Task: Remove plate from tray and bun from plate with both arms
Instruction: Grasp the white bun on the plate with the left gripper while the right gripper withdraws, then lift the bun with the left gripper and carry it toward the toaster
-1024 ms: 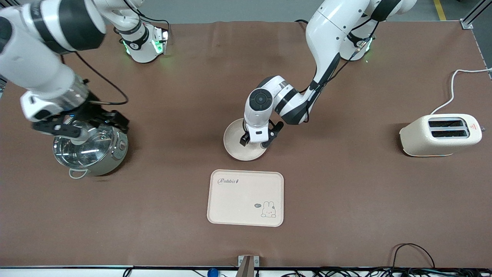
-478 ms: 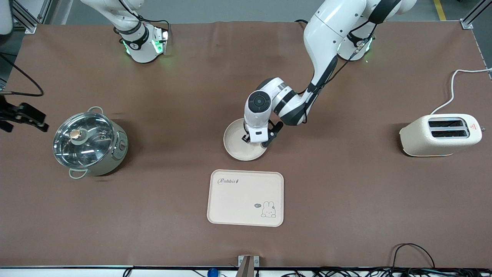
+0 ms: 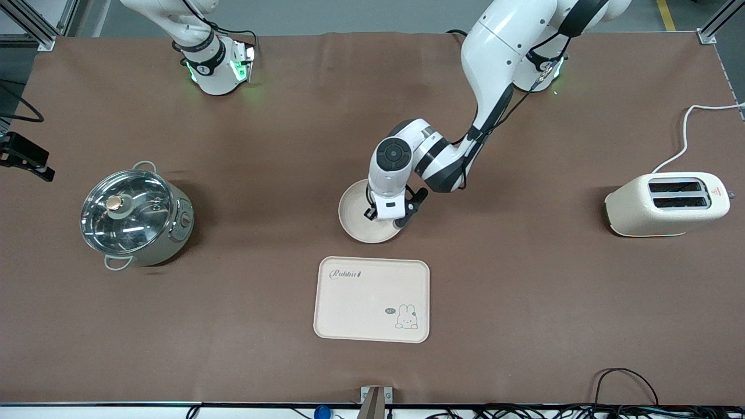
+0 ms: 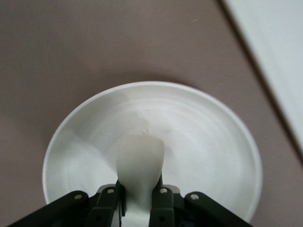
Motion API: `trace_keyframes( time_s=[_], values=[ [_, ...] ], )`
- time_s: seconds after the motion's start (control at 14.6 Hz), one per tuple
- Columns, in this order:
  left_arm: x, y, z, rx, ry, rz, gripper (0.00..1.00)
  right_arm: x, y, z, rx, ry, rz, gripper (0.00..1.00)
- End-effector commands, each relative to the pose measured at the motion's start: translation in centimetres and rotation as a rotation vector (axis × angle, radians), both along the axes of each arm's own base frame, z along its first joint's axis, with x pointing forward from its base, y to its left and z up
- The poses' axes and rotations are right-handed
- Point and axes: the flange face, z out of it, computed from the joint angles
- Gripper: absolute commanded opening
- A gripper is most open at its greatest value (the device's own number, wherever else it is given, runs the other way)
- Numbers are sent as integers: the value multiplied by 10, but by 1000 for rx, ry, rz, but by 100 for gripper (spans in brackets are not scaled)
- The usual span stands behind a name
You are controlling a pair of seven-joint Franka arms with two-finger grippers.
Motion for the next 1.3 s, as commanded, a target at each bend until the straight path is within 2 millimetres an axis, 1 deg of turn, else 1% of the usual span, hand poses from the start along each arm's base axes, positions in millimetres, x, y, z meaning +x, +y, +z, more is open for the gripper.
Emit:
trace_keyframes(
  time_s=[0.0,0.07,0.14,0.2,0.27,0.34,0.41,0.48,0.55,0.61,0.68,0.75,0.82,0.89,0.96,1.02,1.09,1.16,1.23],
  values=[
    [44,38,51,-17,-76,10,22,1,-1,2,-20,8,0,100],
    [60,59,62,-13,-83,32,22,1,-1,3,-20,7,-3,100],
    [83,94,74,12,-88,33,23,1,-1,3,-22,7,-1,100],
    [95,121,73,58,-71,-6,23,1,-1,5,-22,2,0,100],
    [101,143,71,108,-38,-42,23,1,-1,10,-23,-8,2,100],
    [115,180,68,154,3,-66,23,1,-3,12,-23,-11,-3,100],
    [126,212,65,170,40,-89,23,0,-8,12,-22,-11,-6,100],
    [134,235,62,172,57,-105,23,0,-9,12,-24,-9,-6,100],
    [134,248,55,177,74,-116,23,-2,-11,11,-21,4,-11,100],
    [133,263,43,189,95,-130,23,-6,-16,13,-19,18,-21,100],
    [132,279,35,221,105,-164,25,-12,-16,22,-20,12,-22,100],
    [131,300,26,268,112,-224,25,-16,-16,37,-21,-17,-22,100],
    [132,317,22,285,109,-256,25,-16,-14,42,-22,-29,-19,100],
    [132,330,16,276,109,-283,25,-16,-12,40,-19,-22,-22,100],
    [129,348,3,261,116,-319,24,-15,-9,41,-15,-25,-12,100],
    [123,360,-8,220,102,-377,25,-15,-7,38,-18,-19,-14,100],
    [122,376,-21,173,74,-399,25,-16,-6,34,-14,6,-14,100],
    [121,386,-33,142,62,-395,25,-18,-6,31,-15,28,-13,100],
    [121,387,-40,124,62,-400,27,-18,-5,32,-15,28,-12,100]
  ],
)
